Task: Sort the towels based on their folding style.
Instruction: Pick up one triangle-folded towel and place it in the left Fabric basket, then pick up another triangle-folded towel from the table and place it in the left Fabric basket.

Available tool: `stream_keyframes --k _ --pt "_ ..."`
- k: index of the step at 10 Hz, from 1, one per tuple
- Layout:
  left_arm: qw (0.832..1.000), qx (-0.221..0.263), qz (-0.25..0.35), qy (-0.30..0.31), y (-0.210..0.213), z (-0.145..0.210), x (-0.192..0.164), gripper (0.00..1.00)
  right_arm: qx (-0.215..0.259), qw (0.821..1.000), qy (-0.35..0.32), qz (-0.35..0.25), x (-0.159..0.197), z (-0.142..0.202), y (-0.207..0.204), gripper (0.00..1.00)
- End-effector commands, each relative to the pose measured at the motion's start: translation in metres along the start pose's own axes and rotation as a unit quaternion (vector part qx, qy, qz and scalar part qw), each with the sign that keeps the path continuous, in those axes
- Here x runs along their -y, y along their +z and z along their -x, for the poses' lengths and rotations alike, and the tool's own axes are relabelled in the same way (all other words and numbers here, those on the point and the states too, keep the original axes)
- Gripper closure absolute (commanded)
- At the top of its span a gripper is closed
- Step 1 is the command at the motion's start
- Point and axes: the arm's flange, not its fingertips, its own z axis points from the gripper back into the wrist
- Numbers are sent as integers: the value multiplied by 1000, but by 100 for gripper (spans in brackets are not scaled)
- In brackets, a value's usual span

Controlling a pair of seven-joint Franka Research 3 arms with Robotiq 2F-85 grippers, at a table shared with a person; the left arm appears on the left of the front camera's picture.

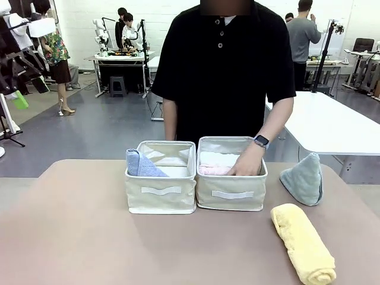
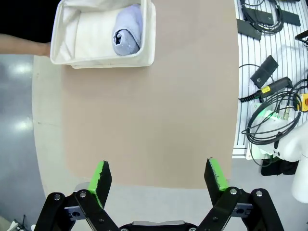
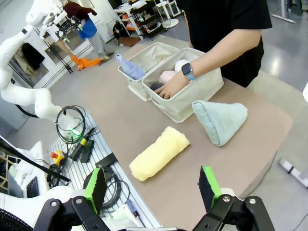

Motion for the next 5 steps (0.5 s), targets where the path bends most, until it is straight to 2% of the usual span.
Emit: stream_keyframes --k 1,5 --pt "1000 7 0 -3 4 -1 -3 0 14 1000 10 -6 0 -3 2 0" --pt "1000 7 0 -3 4 -1 -3 0 14 1000 10 -6 0 -3 2 0"
